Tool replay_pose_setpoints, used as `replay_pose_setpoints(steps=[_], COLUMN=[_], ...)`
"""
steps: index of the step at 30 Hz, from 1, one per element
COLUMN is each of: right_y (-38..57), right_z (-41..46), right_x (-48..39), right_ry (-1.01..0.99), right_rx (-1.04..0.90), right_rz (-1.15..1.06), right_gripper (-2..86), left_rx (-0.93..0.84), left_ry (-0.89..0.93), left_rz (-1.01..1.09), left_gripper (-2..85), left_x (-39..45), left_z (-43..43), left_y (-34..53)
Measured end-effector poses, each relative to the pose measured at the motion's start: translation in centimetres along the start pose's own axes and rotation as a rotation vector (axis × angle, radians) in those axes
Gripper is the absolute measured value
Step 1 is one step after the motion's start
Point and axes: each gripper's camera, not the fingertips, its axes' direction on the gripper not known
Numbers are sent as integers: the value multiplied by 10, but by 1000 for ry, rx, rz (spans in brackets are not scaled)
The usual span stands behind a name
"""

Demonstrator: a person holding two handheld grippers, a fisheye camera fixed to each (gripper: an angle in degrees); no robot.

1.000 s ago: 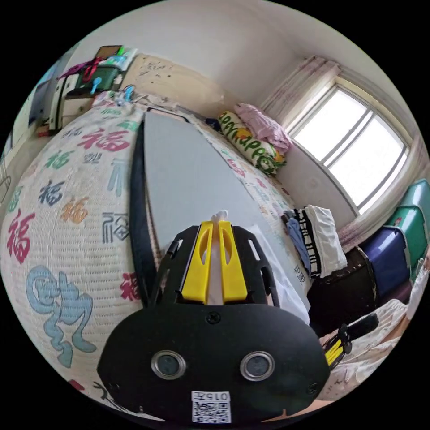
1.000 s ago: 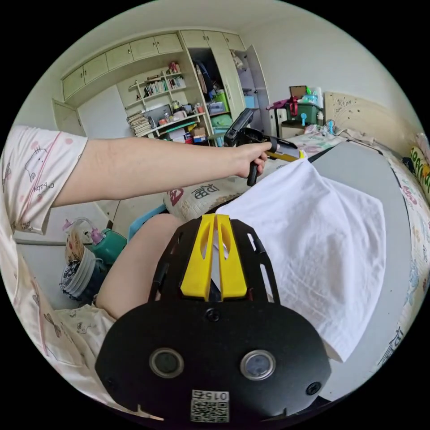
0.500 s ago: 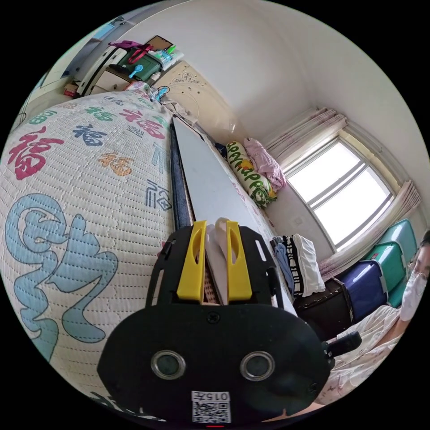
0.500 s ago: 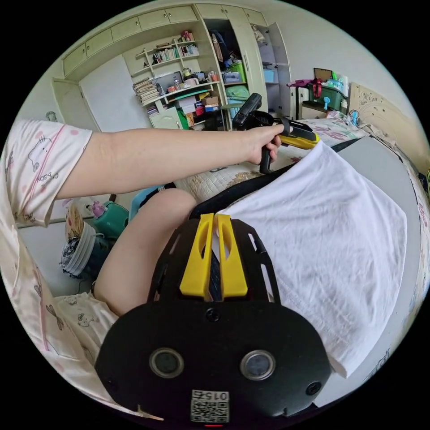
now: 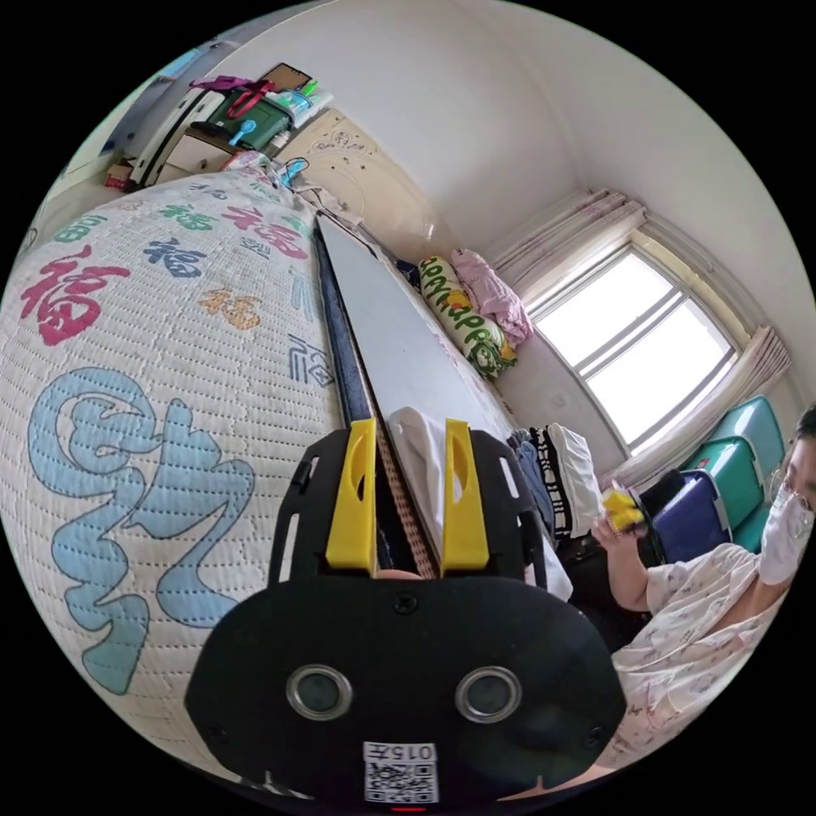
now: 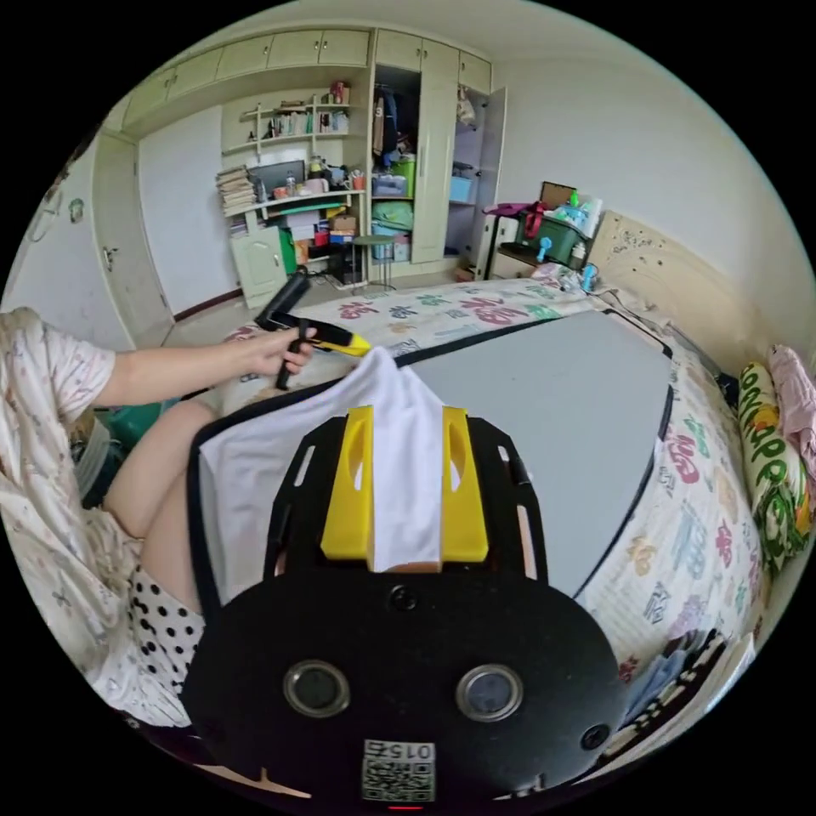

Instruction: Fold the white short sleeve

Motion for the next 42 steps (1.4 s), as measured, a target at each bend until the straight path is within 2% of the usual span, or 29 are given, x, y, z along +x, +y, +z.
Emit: replay_pose_setpoints(steps=[5, 9, 13, 17, 22, 25, 29, 31, 36, 42], right_y=[-55, -87, -123, -154, -181, -192, -216, -228, -260, -302], right_z=[110, 152, 175, 159, 125, 118, 138, 147, 156, 147], right_x=[102, 118, 130, 136, 154, 184, 201, 199, 189, 200], right_ry=[-139, -160, -196, -175, -231, -265, -255, -238, -208, -275], right_rx=[-247, -348, -425, -404, -352, -364, -445, -468, -454, -430], right_rz=[75, 49, 25, 29, 62, 131, 170, 162, 138, 129], right_gripper=[136, 167, 110, 25, -5, -7, -8, -8, -8, -8], left_rx=[-63, -66, -139, -104, -84, -116, -303, -330, -335, -349], left_ry=[-37, -39, -61, 0, 77, -2, -99, -132, -163, -224], left_rz=[-28, 22, 81, 104, 178, 153, 83, 80, 102, 160], left_gripper=[115, 92, 75, 34, 10, 4, 3, 4, 3, 4], left_x=[1, 12, 26, 46, 84, 87, 67, 60, 72, 88], left_z=[36, 47, 66, 69, 73, 94, 164, 184, 173, 152], left_y=[-2, -2, -7, -8, -15, -36, -66, -74, -83, -99])
